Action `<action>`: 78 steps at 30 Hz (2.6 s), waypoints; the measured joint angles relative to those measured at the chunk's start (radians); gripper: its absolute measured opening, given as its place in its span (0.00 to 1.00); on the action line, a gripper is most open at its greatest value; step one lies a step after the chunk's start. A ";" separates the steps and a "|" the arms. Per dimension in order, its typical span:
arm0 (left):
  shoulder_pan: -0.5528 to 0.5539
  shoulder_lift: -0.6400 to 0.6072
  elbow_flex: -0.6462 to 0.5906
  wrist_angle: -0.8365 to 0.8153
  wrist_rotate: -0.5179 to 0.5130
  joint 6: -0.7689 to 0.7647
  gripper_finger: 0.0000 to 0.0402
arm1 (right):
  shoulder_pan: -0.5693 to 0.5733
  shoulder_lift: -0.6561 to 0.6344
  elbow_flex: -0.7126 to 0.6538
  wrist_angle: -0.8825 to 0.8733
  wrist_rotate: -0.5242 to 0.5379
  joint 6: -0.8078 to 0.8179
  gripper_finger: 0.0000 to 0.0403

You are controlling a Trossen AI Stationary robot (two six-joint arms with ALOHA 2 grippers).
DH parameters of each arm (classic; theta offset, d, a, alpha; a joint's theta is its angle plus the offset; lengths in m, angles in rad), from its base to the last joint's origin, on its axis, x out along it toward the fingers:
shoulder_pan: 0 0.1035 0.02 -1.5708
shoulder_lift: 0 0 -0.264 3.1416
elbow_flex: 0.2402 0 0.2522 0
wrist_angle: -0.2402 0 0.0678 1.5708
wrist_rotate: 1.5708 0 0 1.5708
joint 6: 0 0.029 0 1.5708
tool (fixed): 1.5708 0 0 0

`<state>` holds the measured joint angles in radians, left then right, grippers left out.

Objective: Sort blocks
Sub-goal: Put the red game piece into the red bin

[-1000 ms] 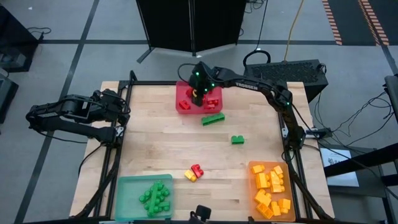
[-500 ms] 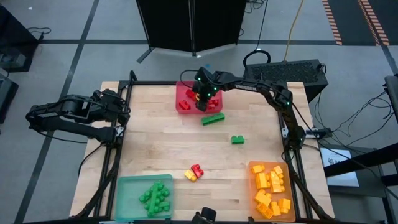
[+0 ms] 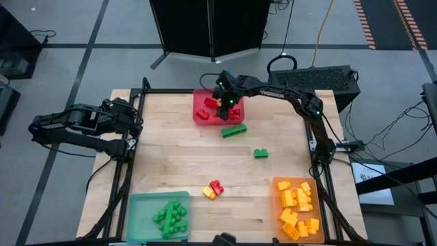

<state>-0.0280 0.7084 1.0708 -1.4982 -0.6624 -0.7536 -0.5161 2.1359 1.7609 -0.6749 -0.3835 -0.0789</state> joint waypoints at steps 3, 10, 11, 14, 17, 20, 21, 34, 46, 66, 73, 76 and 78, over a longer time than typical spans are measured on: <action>0.000 0.000 0.000 0.000 0.000 0.000 0.15 | 0.029 -0.058 0.013 -0.005 -0.148 0.000 0.52; 0.000 0.000 0.000 0.001 -0.002 0.000 0.15 | 0.229 -0.162 0.014 -0.049 -0.325 0.004 0.50; 0.000 0.000 0.000 0.001 -0.004 0.000 0.15 | 0.269 -0.168 0.014 -0.060 -0.326 -0.008 0.50; 0.000 0.000 0.000 0.001 -0.006 0.000 0.15 | 0.388 -0.169 0.014 -0.081 -0.304 -0.043 0.50; 0.000 0.000 0.000 0.001 -0.007 0.000 0.15 | 0.495 -0.154 0.014 -0.099 -0.189 -0.104 0.50; 0.000 0.000 0.000 0.004 -0.008 0.000 0.15 | 0.586 -0.143 0.012 -0.127 -0.058 -0.192 0.50; 0.000 0.000 0.000 0.007 -0.008 0.000 0.15 | 0.610 -0.141 0.012 -0.125 -0.024 -0.220 0.50; 0.000 0.001 0.000 0.052 -0.004 -0.020 0.15 | 0.736 -0.053 0.012 -0.080 0.206 -0.320 0.52; 0.000 0.001 0.000 0.052 0.003 -0.027 0.15 | 0.787 0.006 0.012 -0.057 0.276 -0.427 0.82; 0.000 0.001 0.000 0.051 0.003 -0.027 0.15 | 0.793 0.104 0.012 -0.056 0.313 -0.400 0.87; 0.000 0.001 0.000 0.050 0.003 -0.027 0.15 | 0.793 0.136 0.012 -0.055 0.332 -0.372 0.87; 0.000 0.001 0.000 0.050 0.003 -0.027 0.15 | 0.789 0.138 0.012 -0.076 0.337 -0.349 0.87; 0.000 0.001 0.000 0.050 0.003 -0.027 0.15 | 0.784 0.138 0.012 -0.085 0.340 -0.333 0.87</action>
<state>-0.0277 0.7094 1.0710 -1.4482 -0.6590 -0.7803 0.2684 2.2738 1.7733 -0.7596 -0.0438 -0.4118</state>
